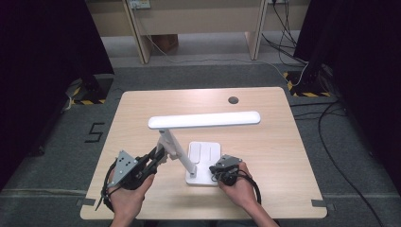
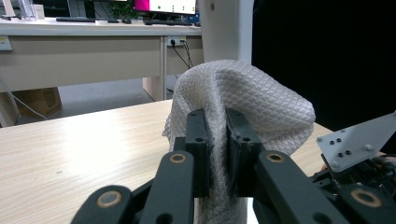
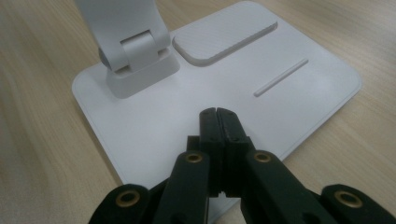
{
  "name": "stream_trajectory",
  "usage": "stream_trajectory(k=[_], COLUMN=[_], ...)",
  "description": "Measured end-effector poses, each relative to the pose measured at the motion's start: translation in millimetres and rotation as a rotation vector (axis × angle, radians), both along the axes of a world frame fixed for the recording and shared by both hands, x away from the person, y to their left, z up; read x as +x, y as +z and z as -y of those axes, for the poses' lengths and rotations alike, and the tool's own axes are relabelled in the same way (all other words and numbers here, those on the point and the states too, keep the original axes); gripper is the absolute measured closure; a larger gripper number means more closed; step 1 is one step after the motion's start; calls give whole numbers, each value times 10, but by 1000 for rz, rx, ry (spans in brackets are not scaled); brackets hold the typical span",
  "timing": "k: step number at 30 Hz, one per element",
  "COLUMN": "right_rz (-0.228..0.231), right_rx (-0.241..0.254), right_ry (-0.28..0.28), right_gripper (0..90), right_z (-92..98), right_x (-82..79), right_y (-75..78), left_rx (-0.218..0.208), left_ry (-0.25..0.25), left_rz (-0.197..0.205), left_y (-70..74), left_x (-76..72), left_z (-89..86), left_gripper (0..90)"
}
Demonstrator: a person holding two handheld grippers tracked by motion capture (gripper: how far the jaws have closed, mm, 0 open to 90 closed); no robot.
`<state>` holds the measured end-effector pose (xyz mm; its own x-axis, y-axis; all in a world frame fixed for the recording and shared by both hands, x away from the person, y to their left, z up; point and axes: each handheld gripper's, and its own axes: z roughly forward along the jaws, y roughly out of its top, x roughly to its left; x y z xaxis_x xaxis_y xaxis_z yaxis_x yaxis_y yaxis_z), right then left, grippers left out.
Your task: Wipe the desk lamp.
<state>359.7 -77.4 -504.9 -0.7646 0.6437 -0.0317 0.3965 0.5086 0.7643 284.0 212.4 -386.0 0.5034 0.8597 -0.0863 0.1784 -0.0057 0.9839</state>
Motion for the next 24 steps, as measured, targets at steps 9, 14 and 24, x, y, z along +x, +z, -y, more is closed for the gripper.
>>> stream_trajectory(k=[9, 14, 24], right_rz=[-2, -2, -1], right_rx=[0, 0, -2], right_ry=[-1, 0, -2], right_gripper=[900, 900, 900], right_z=[-1, -1, -3], right_x=[-2, -2, -1], right_y=[1, 1, 1], left_rx=[18, 27, 37], left_ry=[-10, -16, -28], left_rz=[3, 0, -4], left_y=[-24, -45, -96], left_x=[-2, -6, -8], left_z=[14, 32, 64], left_gripper=[808, 808, 807])
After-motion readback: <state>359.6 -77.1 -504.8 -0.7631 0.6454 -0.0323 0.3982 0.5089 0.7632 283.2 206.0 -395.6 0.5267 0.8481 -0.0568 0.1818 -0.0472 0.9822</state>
